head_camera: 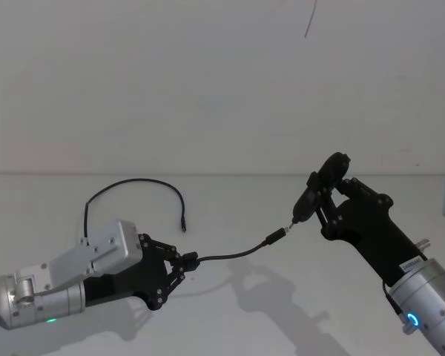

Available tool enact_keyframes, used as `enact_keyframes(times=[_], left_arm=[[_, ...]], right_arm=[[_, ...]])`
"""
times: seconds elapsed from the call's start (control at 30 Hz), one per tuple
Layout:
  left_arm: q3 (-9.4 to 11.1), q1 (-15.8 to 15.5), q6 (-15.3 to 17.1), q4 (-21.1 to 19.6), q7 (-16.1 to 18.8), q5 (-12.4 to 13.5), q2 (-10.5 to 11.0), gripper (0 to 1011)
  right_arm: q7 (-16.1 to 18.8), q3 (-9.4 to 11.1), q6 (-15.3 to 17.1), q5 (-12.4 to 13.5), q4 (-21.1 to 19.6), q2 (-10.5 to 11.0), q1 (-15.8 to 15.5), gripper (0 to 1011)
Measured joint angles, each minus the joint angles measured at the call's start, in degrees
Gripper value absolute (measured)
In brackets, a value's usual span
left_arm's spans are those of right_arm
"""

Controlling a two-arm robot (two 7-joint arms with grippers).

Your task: Pick up the data cable with the one hand.

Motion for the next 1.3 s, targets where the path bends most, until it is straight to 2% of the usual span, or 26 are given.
enact_keyframes(times=[1.3], left_arm=[[0.0,0.0,0.0,0.0,0.0,0.0,0.0,34]], right_arm=[[0.3,-0.3,-0.1,0.7,-0.2,0.7,-0.1,263]])
